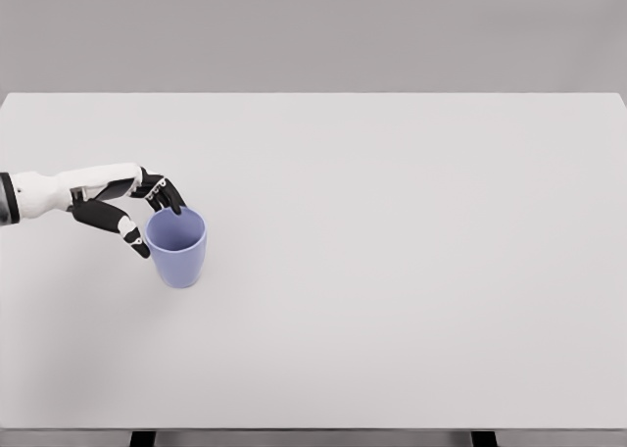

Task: Flip the cup with left arm and place it on the table

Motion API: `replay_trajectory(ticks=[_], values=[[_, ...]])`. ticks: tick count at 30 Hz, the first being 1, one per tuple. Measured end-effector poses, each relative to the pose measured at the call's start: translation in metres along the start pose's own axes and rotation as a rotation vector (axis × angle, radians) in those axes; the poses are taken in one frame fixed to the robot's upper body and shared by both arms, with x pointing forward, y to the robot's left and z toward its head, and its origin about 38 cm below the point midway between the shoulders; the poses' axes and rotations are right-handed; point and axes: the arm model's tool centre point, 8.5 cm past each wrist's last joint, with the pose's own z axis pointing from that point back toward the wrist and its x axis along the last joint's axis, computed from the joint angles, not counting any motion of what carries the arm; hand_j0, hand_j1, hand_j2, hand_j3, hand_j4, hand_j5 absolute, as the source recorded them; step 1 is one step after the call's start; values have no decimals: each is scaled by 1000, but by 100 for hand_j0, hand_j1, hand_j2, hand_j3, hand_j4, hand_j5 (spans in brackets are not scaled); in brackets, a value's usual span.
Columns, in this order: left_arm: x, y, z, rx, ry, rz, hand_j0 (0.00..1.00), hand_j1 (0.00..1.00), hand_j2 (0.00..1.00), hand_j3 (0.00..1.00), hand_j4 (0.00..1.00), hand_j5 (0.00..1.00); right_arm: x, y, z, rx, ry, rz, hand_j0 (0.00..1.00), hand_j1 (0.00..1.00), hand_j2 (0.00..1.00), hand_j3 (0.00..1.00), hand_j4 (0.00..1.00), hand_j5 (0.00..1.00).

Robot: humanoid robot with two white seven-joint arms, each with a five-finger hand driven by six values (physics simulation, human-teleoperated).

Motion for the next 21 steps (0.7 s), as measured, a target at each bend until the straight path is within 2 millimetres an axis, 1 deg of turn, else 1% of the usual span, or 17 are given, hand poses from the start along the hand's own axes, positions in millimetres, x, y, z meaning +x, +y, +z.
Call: replay_trajectory(ticks=[1,2,4,6,8,19,21], values=[[0,0,0,0,0,-1,52,52,52,52,52,52,0,0,0,0,0,0,100,100,100,100,100,100],[0,0,0,0,0,-1,59,59,59,59,59,59,0,0,0,0,0,0,100,100,100,100,100,100],[0,0,0,0,1,-4,68,68,68,68,68,68,1,0,0,0,-1,0,100,100,100,100,100,100],[0,0,0,-1,2,-7,73,73,73,73,73,73,0,0,0,0,0,0,100,100,100,100,100,100],[0,0,0,-1,3,-9,75,75,75,75,75,75,0,0,0,0,0,0,100,100,100,100,100,100],[2,0,1,-1,-8,-19,80,80,80,80,80,80,0,0,0,0,0,0,100,100,100,100,100,100],[2,1,1,0,-10,-20,82,82,82,82,82,82,0,0,0,0,0,0,100,100,100,100,100,100]])
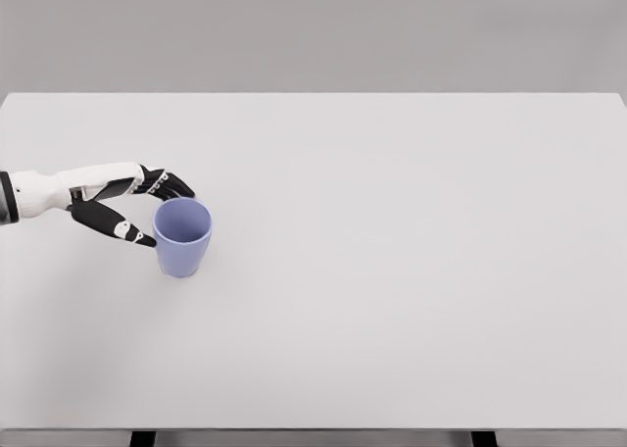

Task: Flip the cup with left arm and place it on the table

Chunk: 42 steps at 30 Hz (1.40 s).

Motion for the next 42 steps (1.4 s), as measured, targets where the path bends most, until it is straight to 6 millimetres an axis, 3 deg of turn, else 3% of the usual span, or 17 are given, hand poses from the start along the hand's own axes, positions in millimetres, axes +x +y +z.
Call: replay_trajectory(ticks=[18,42], values=[[1,0,2,-1,-7,-26,99,99,99,99,99,99,0,0,0,0,0,0,100,100,100,100,100,100],[5,0,12,-1,-8,-48,100,100,100,100,100,100,0,0,0,0,0,0,100,100,100,100,100,100]])
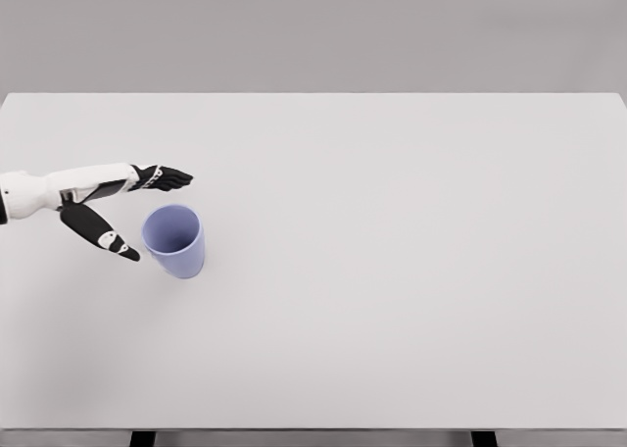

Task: Flip the cup with left arm and place it on the table

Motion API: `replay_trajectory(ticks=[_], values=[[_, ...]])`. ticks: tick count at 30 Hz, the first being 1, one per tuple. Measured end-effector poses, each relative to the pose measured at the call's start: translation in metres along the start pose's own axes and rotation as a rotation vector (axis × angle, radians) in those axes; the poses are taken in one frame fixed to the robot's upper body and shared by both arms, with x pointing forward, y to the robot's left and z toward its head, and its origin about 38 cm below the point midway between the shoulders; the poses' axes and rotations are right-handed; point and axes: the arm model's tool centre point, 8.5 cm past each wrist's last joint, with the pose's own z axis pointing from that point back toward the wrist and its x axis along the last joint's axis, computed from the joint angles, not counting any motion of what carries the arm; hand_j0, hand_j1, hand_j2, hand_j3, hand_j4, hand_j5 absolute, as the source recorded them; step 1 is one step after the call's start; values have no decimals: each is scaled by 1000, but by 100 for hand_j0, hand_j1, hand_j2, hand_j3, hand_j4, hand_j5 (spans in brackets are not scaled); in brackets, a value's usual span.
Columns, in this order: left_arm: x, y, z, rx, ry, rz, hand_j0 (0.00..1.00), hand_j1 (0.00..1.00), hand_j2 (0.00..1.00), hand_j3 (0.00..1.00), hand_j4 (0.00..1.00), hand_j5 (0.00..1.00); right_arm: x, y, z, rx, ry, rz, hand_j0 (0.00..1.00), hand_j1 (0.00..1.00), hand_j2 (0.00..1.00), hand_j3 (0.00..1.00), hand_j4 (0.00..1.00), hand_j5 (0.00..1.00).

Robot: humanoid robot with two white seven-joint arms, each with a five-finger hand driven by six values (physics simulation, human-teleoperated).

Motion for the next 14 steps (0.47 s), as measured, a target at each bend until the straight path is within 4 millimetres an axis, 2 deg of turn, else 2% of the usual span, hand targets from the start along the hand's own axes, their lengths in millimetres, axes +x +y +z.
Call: replay_trajectory(ticks=[14], values=[[29,20,47,64,-76,-146,100,100,100,100,100,100,0,0,0,0,0,0,100,100,100,100,100,100]])
